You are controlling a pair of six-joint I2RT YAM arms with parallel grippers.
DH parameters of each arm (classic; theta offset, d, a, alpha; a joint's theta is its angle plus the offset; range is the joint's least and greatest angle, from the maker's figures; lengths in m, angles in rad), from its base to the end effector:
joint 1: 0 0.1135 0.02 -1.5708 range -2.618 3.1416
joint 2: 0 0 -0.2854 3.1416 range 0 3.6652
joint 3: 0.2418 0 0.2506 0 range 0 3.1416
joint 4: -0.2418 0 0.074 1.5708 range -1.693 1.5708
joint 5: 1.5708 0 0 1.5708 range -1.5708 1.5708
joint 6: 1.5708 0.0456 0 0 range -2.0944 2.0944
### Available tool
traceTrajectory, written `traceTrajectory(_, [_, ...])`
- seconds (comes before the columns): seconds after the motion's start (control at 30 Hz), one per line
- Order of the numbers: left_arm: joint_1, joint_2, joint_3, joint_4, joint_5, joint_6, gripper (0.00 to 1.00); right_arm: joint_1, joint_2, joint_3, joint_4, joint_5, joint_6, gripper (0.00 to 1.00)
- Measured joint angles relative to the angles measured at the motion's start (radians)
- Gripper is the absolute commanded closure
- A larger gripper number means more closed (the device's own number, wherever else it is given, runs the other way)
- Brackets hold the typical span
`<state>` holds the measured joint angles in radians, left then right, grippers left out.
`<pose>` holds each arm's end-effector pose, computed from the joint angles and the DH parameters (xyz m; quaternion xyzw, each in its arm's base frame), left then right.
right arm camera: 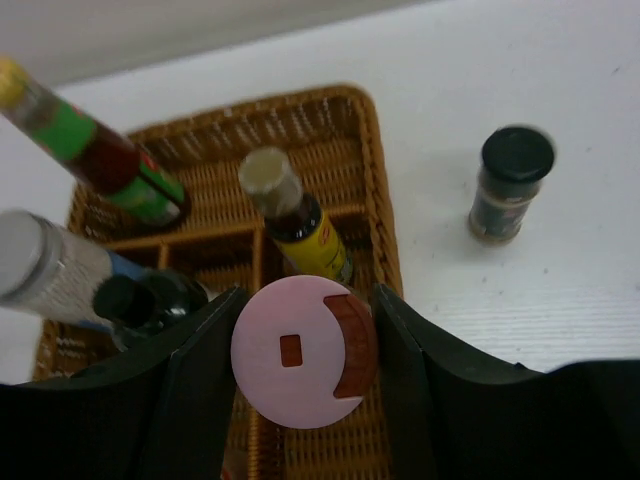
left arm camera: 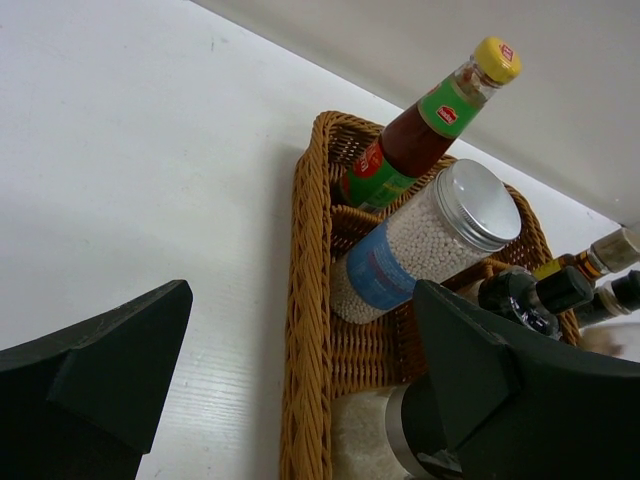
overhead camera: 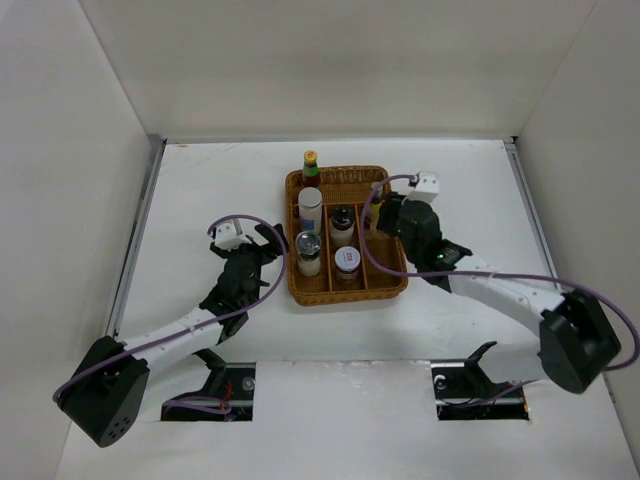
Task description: Organize the condiment bottles
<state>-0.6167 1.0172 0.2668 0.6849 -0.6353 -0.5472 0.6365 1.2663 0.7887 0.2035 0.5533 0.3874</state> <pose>0.1782 -0.0932 0.2270 -0.1893 0.7004 -0.1665 0.6678 0.2448 0.1511 0.2967 0.0684 0.7813 0.0948 0.6131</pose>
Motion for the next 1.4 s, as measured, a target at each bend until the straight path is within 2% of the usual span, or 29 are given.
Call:
traceTrajectory(0.27, [0.001, 0.000, 0.000, 0.001, 0.000, 0.000, 0.05, 0.012, 0.214, 0.028, 0.018, -0.037, -0.051, 0.56])
traceTrajectory(0.4, [0.001, 0.000, 0.000, 0.001, 0.000, 0.000, 0.05, 0.012, 0.272, 0.044, 0.056, -0.038, -0.059, 0.45])
traceTrajectory(0.53, [0.001, 0.001, 0.000, 0.003, 0.000, 0.000, 0.05, 0.012, 0.305, 0.048, 0.073, -0.038, -0.061, 0.26])
traceTrajectory(0.67, [0.001, 0.003, 0.000, 0.007, 0.000, 0.000, 0.05, 0.012, 0.282, 0.049, 0.068, -0.034, -0.072, 0.16])
traceTrajectory(0.83, [0.001, 0.003, 0.000, 0.008, 0.000, 0.000, 0.05, -0.006, 0.107, 0.034, 0.061, -0.012, -0.070, 0.19])
traceTrajectory(0.9, [0.001, 0.004, 0.000, 0.008, 0.000, 0.000, 0.05, -0.049, 0.041, 0.025, 0.079, 0.002, -0.051, 0.21])
traceTrajectory(0.97, [0.001, 0.006, 0.000, 0.010, 0.000, 0.000, 0.05, -0.117, 0.029, 0.024, 0.114, 0.016, -0.027, 0.19])
traceTrajectory(1.03, [0.001, 0.006, 0.000, 0.011, 0.001, 0.000, 0.05, -0.183, 0.083, 0.040, 0.124, 0.025, -0.017, 0.15])
traceTrajectory(1.17, [0.001, 0.005, 0.000, 0.013, 0.001, -0.002, 0.05, -0.268, 0.298, 0.122, 0.093, 0.022, -0.029, 0.10])
traceTrajectory(1.27, [0.001, 0.003, 0.000, 0.014, 0.001, -0.002, 0.05, -0.302, 0.417, 0.179, 0.056, 0.016, -0.056, 0.09])
traceTrajectory(1.4, [0.001, 0.003, 0.000, 0.014, 0.001, -0.003, 0.05, -0.331, 0.480, 0.239, 0.030, 0.010, -0.077, 0.12])
